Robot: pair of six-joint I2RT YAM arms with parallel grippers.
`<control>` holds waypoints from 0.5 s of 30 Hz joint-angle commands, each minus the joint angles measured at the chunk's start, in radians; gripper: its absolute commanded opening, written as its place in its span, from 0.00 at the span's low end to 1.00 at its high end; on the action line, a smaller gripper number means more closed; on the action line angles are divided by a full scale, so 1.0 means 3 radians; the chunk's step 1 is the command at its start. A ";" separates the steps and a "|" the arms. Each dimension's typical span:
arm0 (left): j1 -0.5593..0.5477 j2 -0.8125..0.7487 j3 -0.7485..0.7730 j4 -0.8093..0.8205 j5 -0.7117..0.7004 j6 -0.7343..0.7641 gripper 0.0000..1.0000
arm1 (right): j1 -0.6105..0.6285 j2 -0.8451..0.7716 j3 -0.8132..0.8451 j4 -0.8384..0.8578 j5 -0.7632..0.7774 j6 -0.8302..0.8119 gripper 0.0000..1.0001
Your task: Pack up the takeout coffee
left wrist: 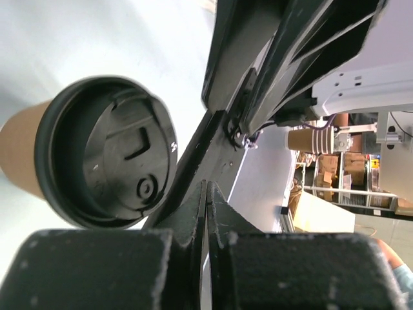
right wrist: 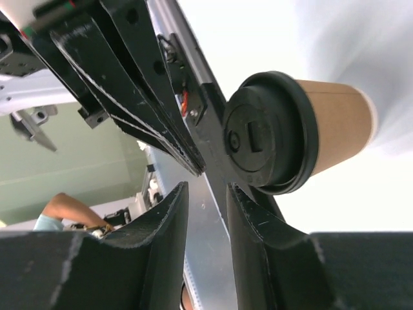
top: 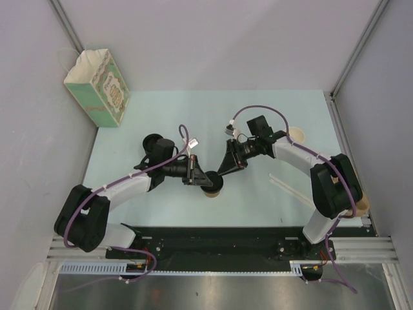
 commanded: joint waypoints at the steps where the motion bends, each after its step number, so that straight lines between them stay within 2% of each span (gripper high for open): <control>1: 0.0005 -0.0005 -0.0049 -0.0056 -0.0016 0.0166 0.05 | 0.0064 0.0039 0.0213 0.0165 0.0186 0.0086 0.35; 15: 0.0010 0.0256 0.0012 -0.0092 -0.0088 0.0233 0.03 | 0.0197 0.0408 0.0346 0.0262 0.0396 0.0234 0.27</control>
